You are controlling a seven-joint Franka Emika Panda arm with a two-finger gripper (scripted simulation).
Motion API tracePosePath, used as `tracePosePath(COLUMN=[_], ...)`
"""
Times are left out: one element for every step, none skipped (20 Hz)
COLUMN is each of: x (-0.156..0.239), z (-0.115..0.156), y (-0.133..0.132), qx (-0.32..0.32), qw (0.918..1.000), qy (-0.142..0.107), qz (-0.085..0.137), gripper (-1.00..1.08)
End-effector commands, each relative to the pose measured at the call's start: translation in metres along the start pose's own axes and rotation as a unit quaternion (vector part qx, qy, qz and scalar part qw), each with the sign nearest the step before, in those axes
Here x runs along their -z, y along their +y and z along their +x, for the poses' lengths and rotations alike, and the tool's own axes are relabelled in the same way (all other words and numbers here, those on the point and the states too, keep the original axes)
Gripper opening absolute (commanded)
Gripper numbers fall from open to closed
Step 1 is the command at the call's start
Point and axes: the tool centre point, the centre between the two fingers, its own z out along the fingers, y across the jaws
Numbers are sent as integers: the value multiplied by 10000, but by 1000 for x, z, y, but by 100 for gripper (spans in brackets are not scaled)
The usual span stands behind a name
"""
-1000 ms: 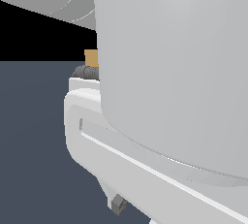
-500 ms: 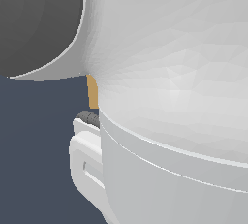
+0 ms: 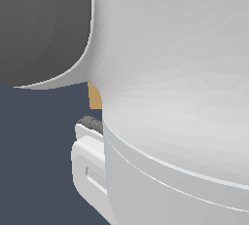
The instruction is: Insert the peg into the horizontal hole in a box.
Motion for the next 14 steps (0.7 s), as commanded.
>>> tracePosePath(x=[0,0,0,0,0,0,1,1,2,4,6,8,10,12], z=[0,0,0,0,0,1,2,5,9,14,20,27,35,44], y=[0,0,0,0,0,0,-1,-2,-4,-6,-9,-12,-16,-21], qx=[0,0,0,0,1,8,32,70,125,195,280,378,489,610], qw=[10000,10000,10000,10000,10000,10000,10000,10000,9999,9998,9996,9993,9988,9981], qy=[1,1,1,1,0,-1,-1,-1,-1,-1,-1,-1,-2,-2], qz=[-4,-4,-4,-4,-1,-1,-1,-1,-1,-1,-2,-2,-2,-3], gripper=[-100,-100,-100,-100,-100,-100,-100,-100,-100,-100,-100,-100,-100,-100])
